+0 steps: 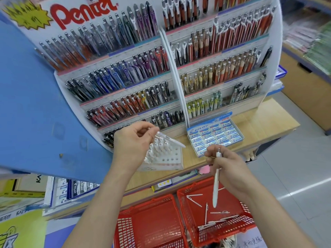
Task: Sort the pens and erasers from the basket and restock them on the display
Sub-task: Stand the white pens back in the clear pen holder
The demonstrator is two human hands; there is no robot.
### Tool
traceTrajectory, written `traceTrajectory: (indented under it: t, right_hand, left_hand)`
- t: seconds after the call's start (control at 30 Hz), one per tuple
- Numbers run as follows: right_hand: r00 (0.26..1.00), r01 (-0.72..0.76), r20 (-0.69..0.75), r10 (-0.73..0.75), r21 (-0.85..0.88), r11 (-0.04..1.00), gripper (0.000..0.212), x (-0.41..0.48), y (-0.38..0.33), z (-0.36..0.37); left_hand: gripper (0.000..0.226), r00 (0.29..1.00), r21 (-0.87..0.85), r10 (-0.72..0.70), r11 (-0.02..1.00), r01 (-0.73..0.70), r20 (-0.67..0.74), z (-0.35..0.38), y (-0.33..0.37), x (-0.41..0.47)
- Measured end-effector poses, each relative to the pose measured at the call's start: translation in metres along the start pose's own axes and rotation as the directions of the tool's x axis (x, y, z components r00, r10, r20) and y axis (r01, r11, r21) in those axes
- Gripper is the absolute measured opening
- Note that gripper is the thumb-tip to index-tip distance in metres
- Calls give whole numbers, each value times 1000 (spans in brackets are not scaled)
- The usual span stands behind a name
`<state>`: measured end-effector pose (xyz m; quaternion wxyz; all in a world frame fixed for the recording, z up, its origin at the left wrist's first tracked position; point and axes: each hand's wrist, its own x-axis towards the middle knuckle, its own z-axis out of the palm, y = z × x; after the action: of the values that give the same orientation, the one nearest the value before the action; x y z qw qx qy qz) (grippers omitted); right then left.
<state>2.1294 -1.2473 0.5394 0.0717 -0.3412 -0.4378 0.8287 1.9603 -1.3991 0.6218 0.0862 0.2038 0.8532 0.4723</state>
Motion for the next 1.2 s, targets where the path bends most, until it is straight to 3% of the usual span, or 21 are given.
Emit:
traceTrajectory:
  t: [0.1, 0.23, 0.33, 0.63, 0.83, 1.07, 1.2]
  right_hand:
    - [1000, 15, 15, -16, 78, 997, 52, -1, 0, -4]
    - [999, 1, 32, -9, 247, 969, 33, -5, -1, -3]
    - [999, 5, -36, 5, 271, 962, 22, -5, -3, 0]
    - [995, 34, -95, -24, 110, 993, 34, -3, -1, -8]
    - [999, -36, 5, 36, 129, 991, 23, -3, -2, -11]
    - [995, -24, 92, 28, -44, 999, 32, -5, -3, -5]
    - [991, -45, 127, 48, -30, 999, 33, -5, -3, -4]
  left_hand:
    - [11, 998, 116, 69, 991, -68, -9, 6, -7, 4]
    - [9, 983, 304, 181, 935, -184, 39, 22, -22, 8]
    - [11, 973, 376, 215, 897, -231, 85, 35, -32, 12]
    - [19, 958, 509, 199, 815, -278, 204, 59, -47, 21]
    - [24, 958, 550, 184, 787, -277, 219, 64, -52, 26]
    - [26, 959, 614, 153, 741, -271, 239, 72, -50, 26]
    - [27, 961, 669, 116, 697, -258, 250, 75, -48, 27]
